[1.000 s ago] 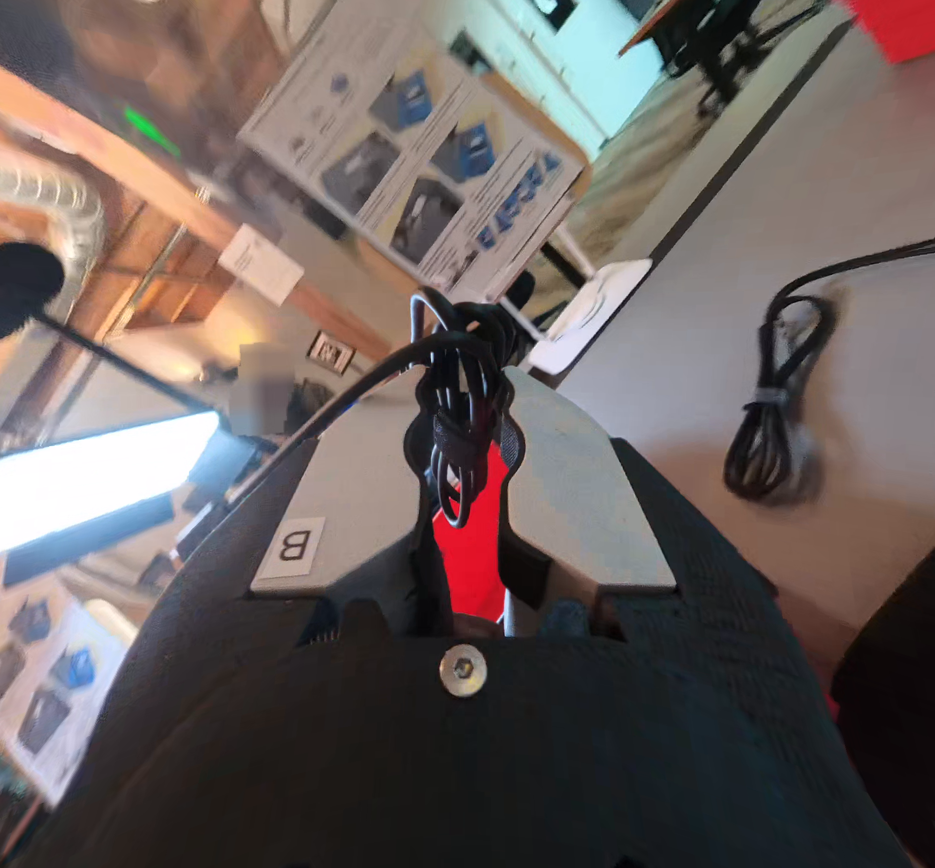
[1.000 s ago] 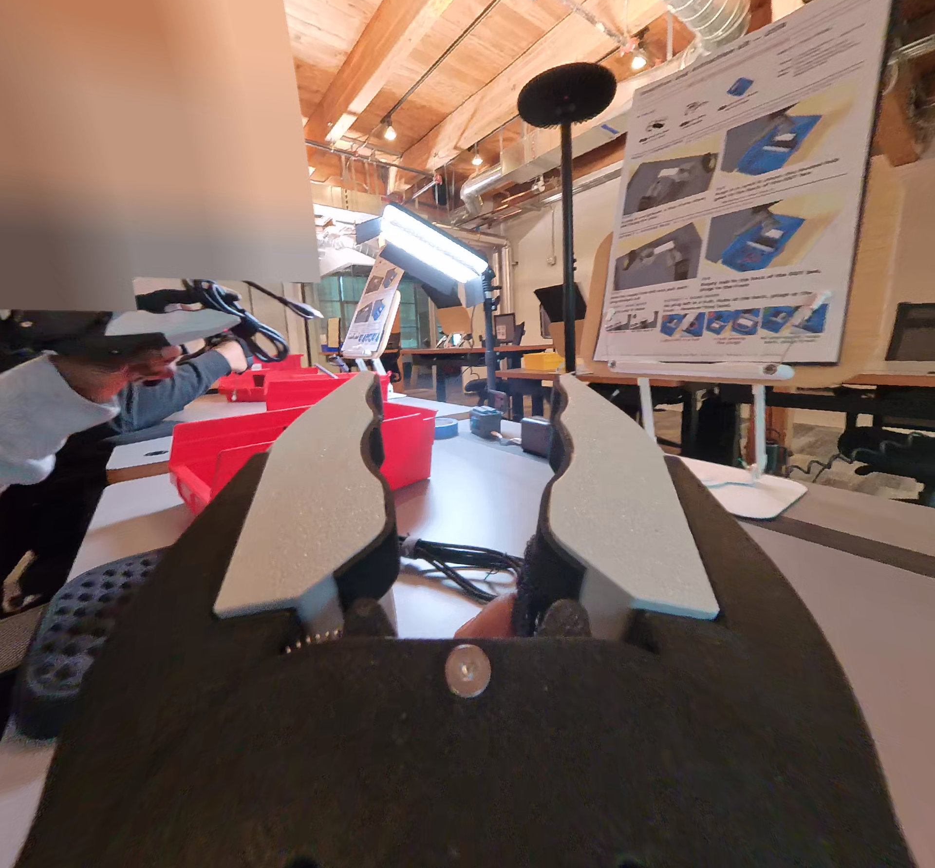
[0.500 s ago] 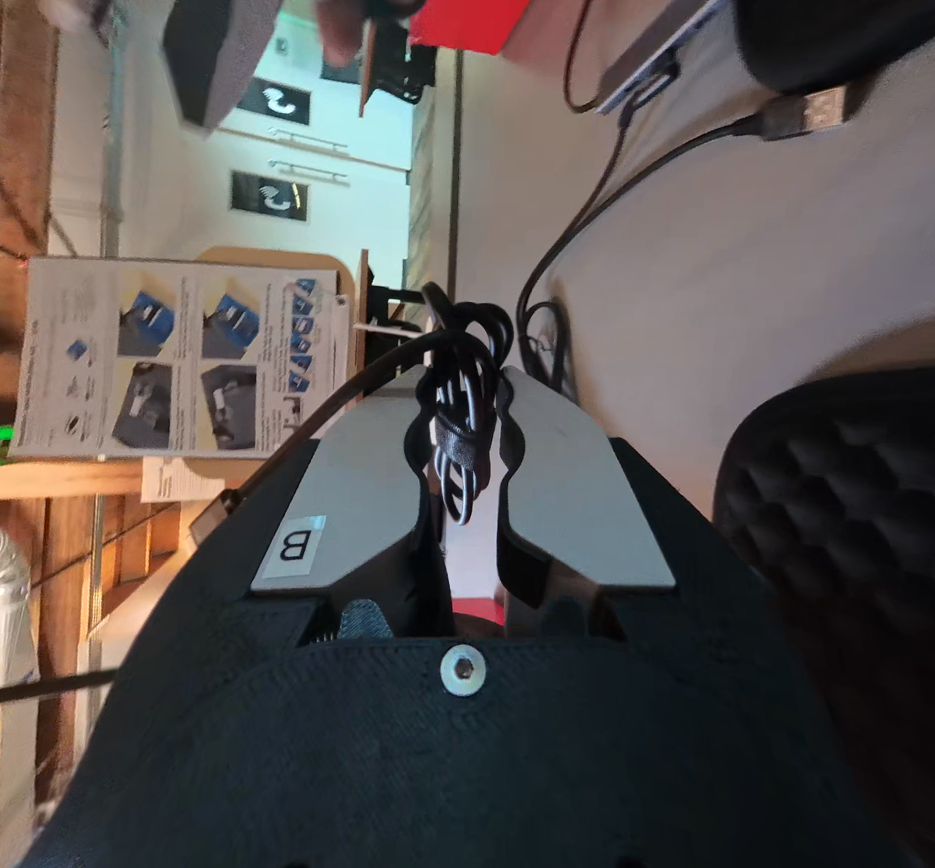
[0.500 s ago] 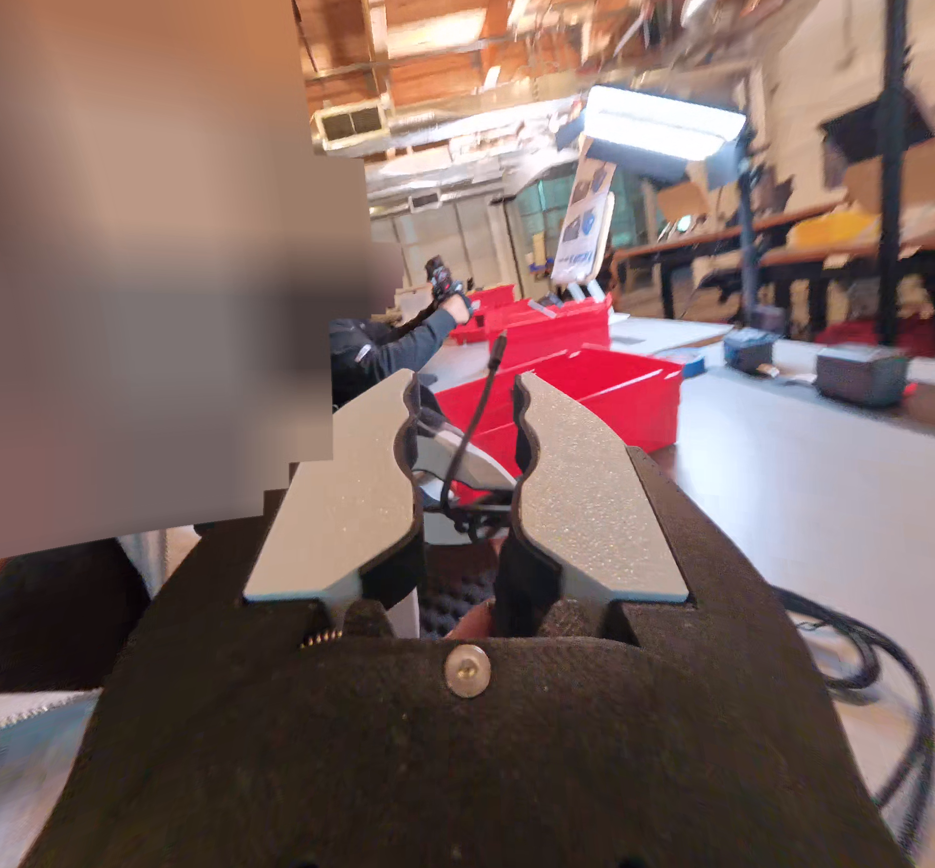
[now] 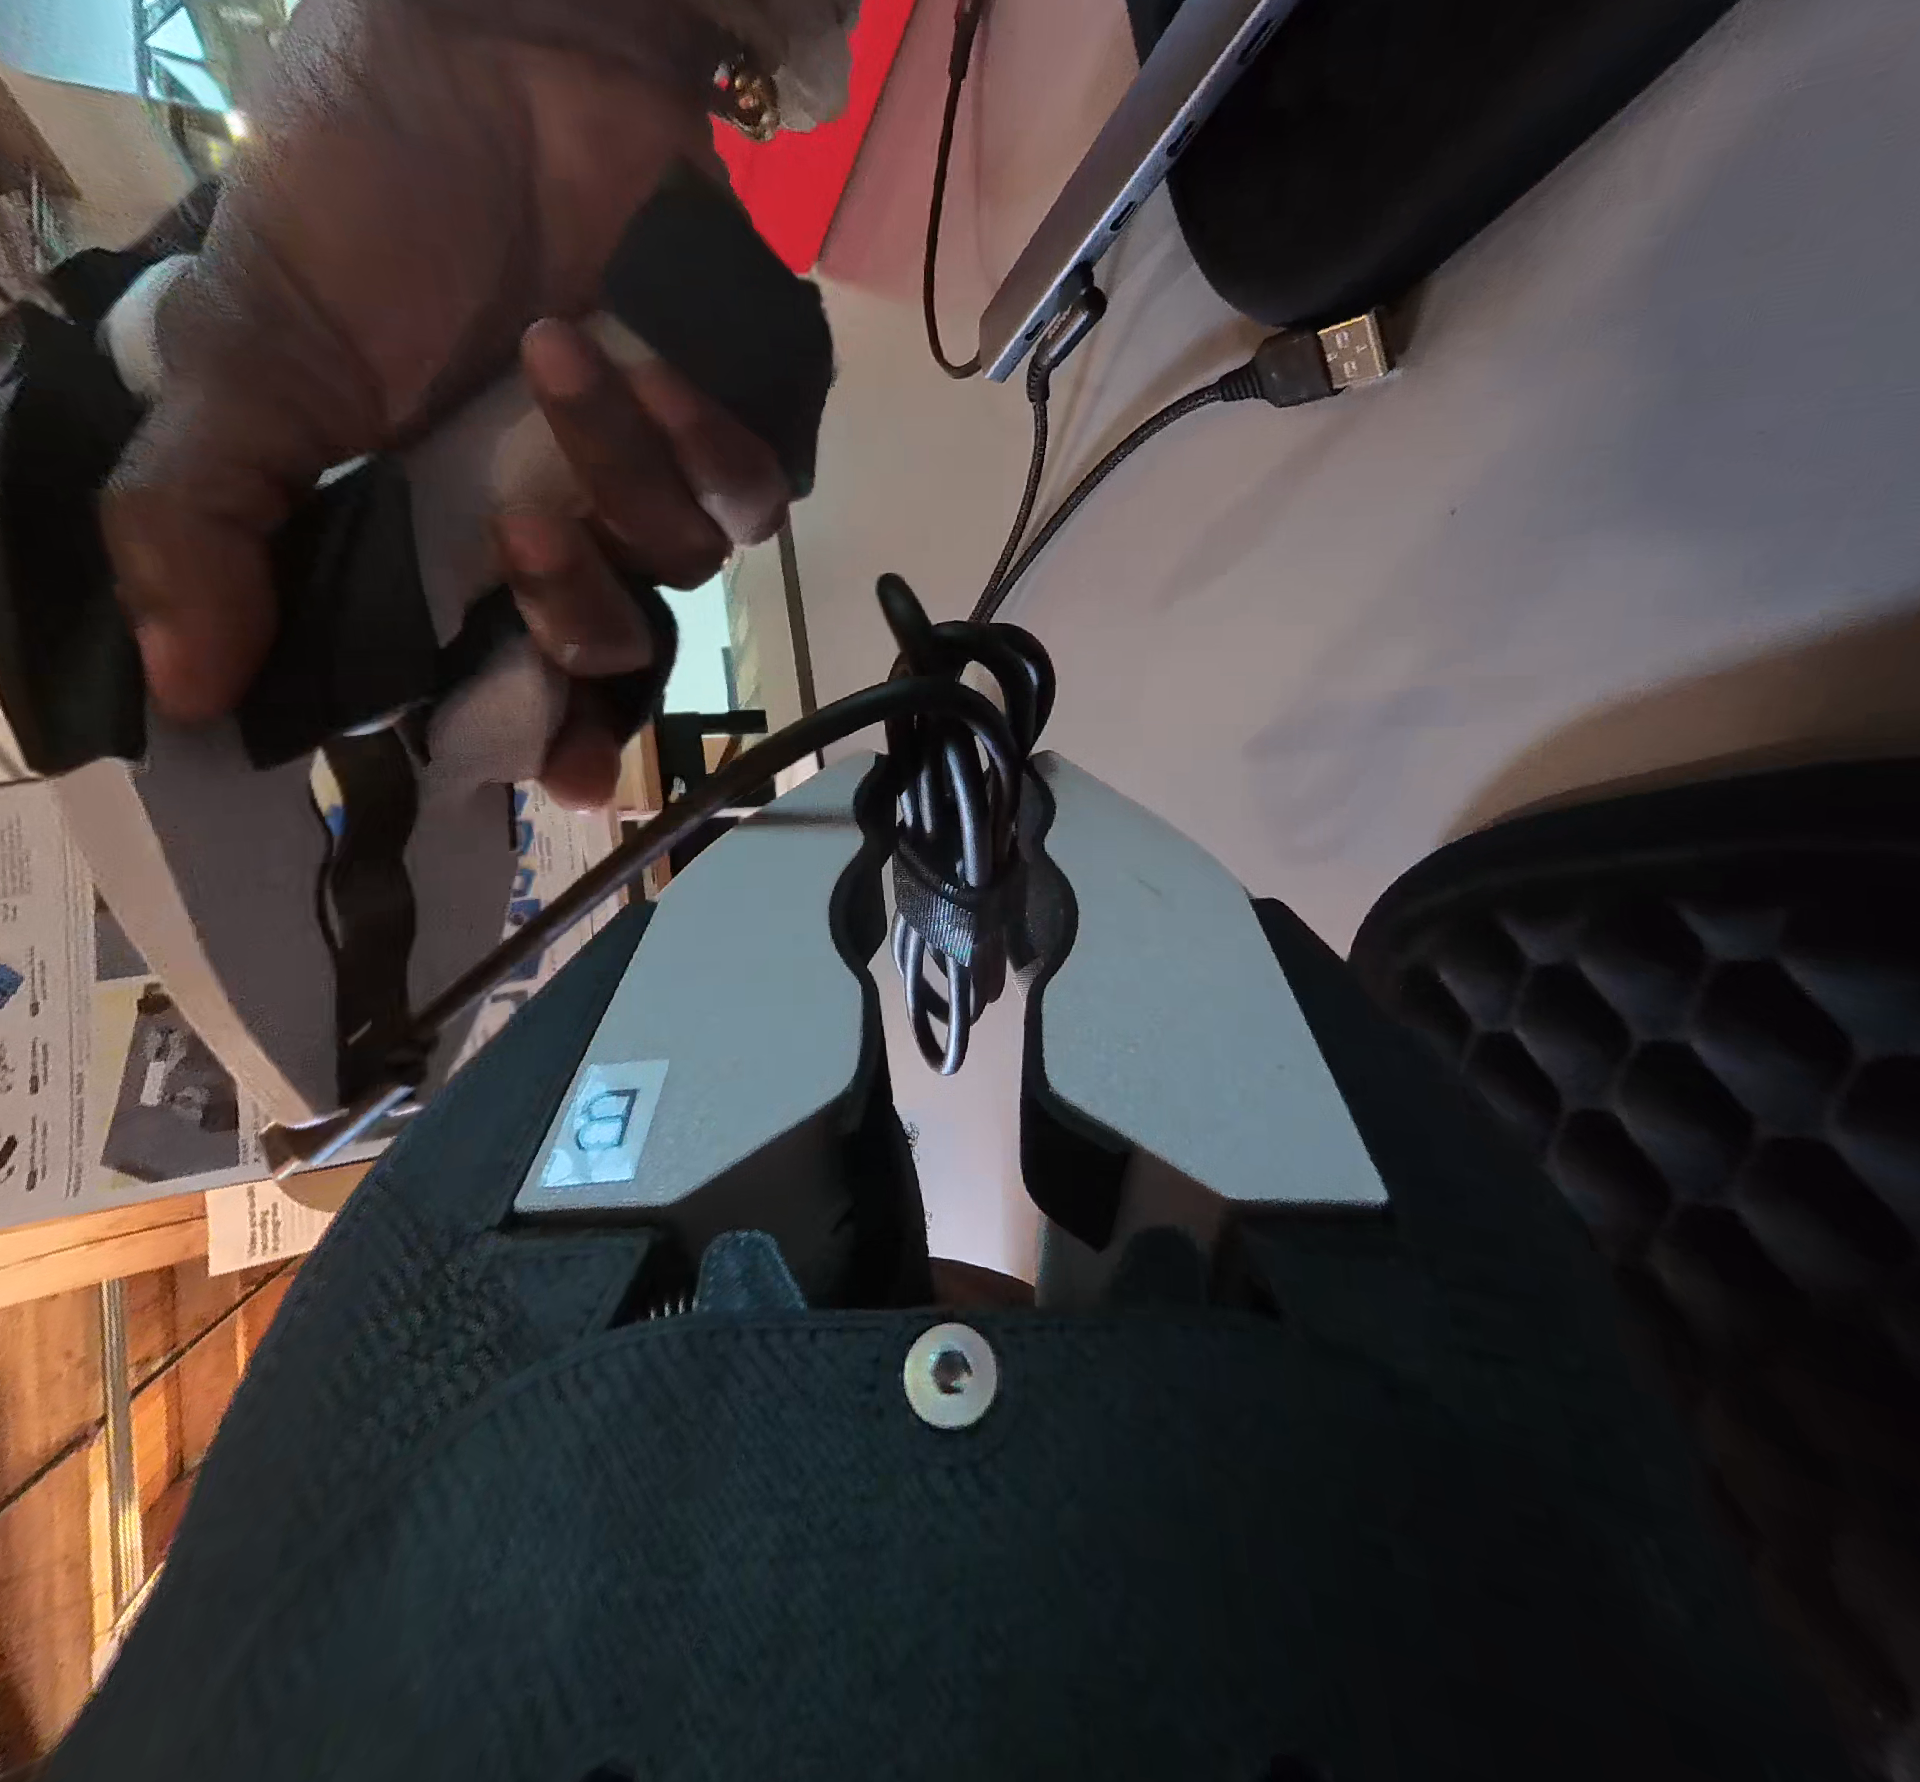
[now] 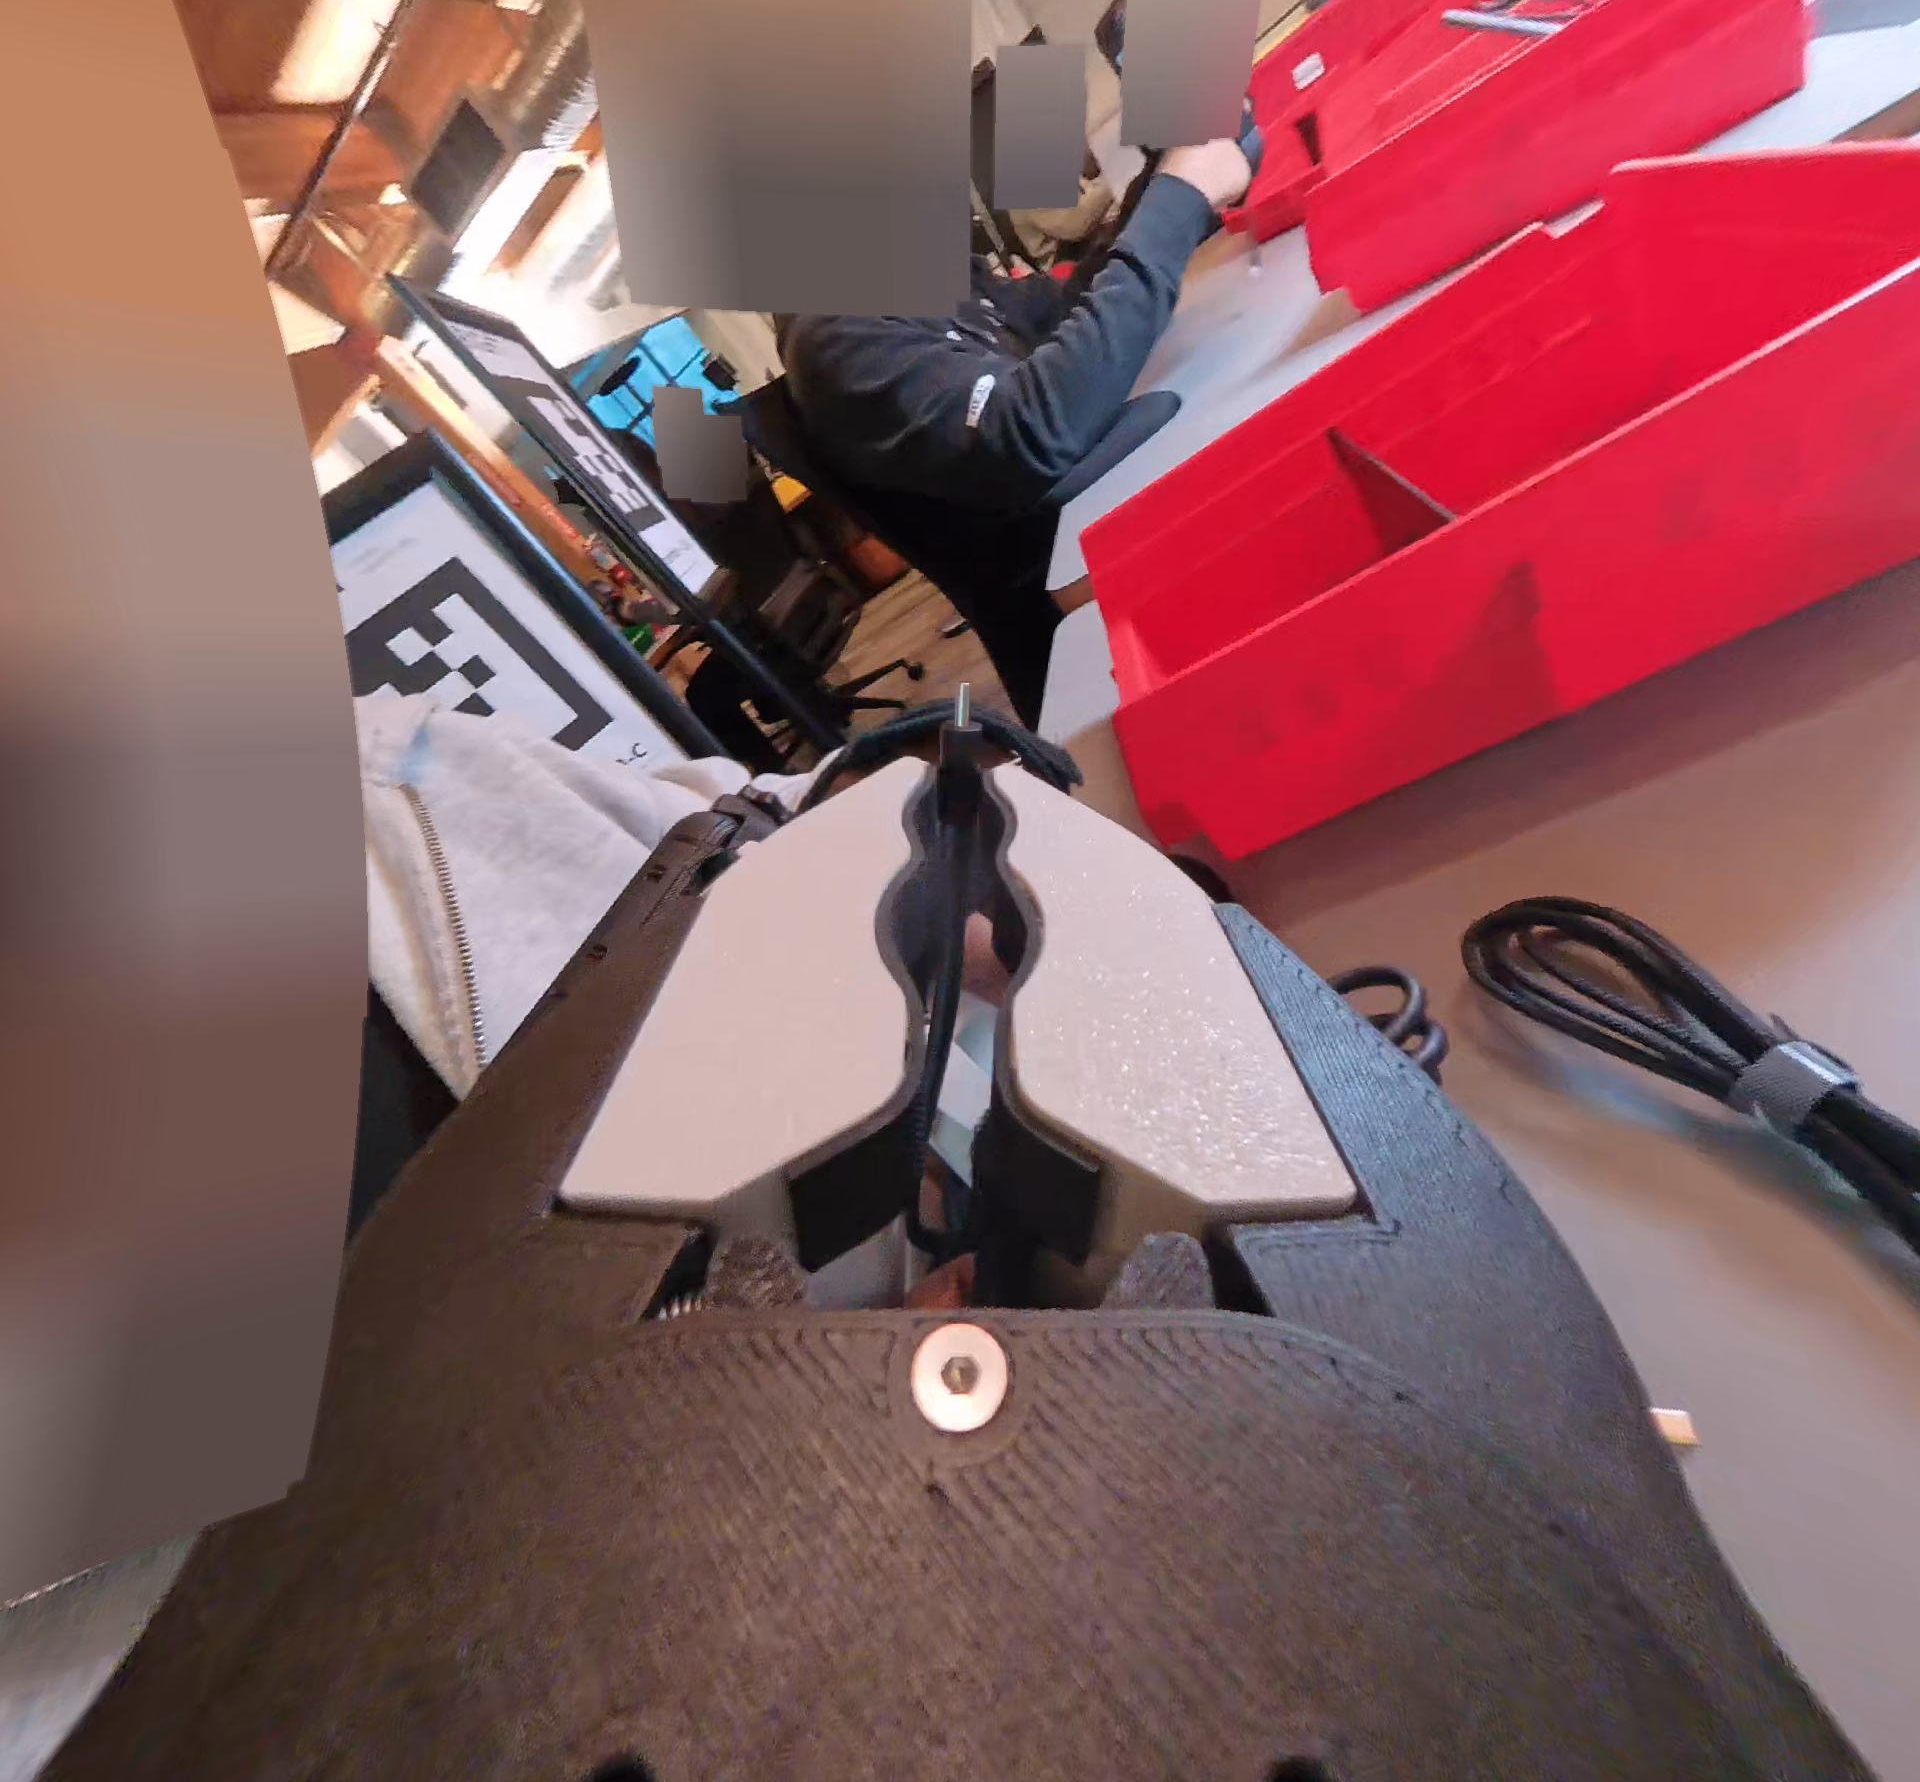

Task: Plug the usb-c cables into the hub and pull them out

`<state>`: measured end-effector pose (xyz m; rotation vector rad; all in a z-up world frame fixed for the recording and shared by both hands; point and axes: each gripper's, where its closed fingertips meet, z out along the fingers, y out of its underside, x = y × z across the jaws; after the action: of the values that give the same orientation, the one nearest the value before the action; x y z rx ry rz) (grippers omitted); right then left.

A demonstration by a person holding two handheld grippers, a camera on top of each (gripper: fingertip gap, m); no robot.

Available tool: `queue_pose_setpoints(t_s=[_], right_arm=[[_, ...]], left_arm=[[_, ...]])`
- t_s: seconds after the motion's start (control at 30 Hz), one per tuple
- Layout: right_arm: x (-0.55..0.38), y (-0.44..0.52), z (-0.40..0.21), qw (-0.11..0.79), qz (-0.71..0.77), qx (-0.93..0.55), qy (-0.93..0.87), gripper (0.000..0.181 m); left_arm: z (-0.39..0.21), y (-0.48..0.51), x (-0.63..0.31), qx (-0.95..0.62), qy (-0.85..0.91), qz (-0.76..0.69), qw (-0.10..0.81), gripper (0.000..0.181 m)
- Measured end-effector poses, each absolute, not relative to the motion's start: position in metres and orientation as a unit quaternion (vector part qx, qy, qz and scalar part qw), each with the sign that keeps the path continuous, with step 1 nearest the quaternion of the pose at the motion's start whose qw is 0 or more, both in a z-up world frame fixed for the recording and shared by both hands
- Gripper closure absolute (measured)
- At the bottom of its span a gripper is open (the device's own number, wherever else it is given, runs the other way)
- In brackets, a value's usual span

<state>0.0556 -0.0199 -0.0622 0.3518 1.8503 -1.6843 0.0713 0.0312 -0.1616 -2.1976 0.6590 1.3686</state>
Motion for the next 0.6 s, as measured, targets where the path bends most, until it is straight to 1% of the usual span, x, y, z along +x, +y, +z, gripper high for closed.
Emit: queue_pose_setpoints(t_s=[0.1, 0.17, 0.23, 0.27, 0.33, 0.4, 0.43, 0.47, 0.53, 0.6], right_arm=[[0.046, -0.014, -0.052, 0.268, -0.663, 0.131, 0.687, 0.175], [0.040, -0.005, -0.040, 0.254, -0.688, 0.136, 0.666, 0.174], [0.035, 0.005, -0.033, 0.230, -0.708, 0.137, 0.653, 0.174], [0.033, 0.008, -0.031, 0.217, -0.716, 0.137, 0.649, 0.174], [0.032, 0.011, -0.031, 0.194, -0.725, 0.137, 0.647, 0.174], [0.034, 0.010, -0.035, 0.173, -0.728, 0.133, 0.650, 0.174], [0.037, 0.008, -0.038, 0.166, -0.728, 0.130, 0.653, 0.175], [0.040, 0.006, -0.041, 0.161, -0.728, 0.128, 0.654, 0.175], [0.045, 0.004, -0.045, 0.152, -0.734, 0.129, 0.650, 0.175], [0.050, 0.003, -0.046, 0.148, -0.745, 0.131, 0.637, 0.174]], left_arm=[[-0.158, 0.028, 0.066, -0.812, 0.196, 0.484, 0.260, 0.156], [-0.147, 0.026, 0.063, -0.806, 0.147, 0.480, 0.315, 0.155], [-0.135, 0.021, 0.062, -0.796, 0.083, 0.460, 0.386, 0.144], [-0.129, 0.018, 0.062, -0.787, 0.045, 0.441, 0.429, 0.139], [-0.110, 0.014, 0.063, -0.747, -0.044, 0.380, 0.544, 0.136], [-0.084, 0.010, 0.066, -0.672, -0.148, 0.260, 0.678, 0.134], [-0.074, 0.008, 0.067, -0.629, -0.188, 0.191, 0.730, 0.131], [-0.068, 0.007, 0.066, -0.596, -0.218, 0.135, 0.761, 0.130], [-0.067, 0.012, 0.063, -0.571, -0.247, 0.077, 0.780, 0.130], [-0.069, 0.023, 0.064, -0.570, -0.247, 0.055, 0.781, 0.133]])
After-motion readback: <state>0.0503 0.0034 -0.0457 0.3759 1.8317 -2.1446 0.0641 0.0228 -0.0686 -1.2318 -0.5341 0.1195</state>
